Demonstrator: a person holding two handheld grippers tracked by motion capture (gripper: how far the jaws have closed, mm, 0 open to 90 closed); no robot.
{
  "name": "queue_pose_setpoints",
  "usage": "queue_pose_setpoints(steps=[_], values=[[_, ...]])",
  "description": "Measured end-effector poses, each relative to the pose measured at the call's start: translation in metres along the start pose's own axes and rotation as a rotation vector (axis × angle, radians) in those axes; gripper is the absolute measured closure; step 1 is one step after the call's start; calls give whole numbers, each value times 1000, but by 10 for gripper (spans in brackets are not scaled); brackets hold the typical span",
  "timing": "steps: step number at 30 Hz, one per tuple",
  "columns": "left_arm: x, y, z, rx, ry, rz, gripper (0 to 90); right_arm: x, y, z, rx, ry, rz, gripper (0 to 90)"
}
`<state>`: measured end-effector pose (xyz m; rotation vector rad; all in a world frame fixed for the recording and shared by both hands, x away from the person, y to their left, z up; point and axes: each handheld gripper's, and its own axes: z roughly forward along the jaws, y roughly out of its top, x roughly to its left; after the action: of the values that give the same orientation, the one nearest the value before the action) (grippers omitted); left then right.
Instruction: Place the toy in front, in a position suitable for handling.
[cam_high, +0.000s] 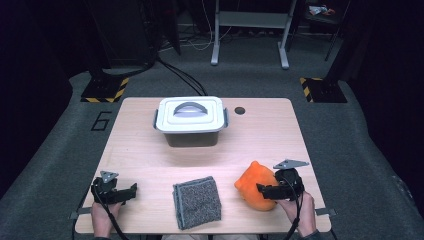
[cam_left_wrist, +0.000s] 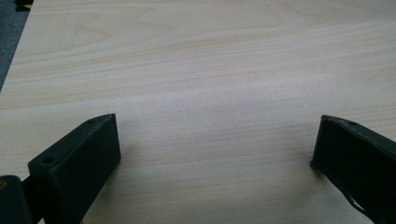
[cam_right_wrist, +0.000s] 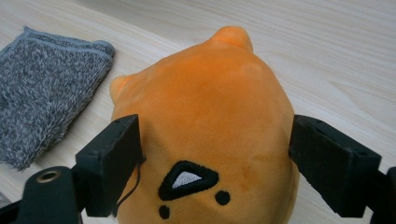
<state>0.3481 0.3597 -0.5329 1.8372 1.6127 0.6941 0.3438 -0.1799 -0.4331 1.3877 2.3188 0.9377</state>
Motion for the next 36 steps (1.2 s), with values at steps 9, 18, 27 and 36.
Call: queue_pose_setpoints(steps=[9,18,27,36], values=[[0,0,0,0,1,1,2,-2,-6,5,-9,-17,9,171],[0,0,0,3,0,1,2,-7,-8,9,-12,0,17,307],[0,0,0,5,-1,2,2,-8,-9,10,-8,13,17,430],[0,0,0,5,0,1,2,-11,-8,6,-15,27,1,565]])
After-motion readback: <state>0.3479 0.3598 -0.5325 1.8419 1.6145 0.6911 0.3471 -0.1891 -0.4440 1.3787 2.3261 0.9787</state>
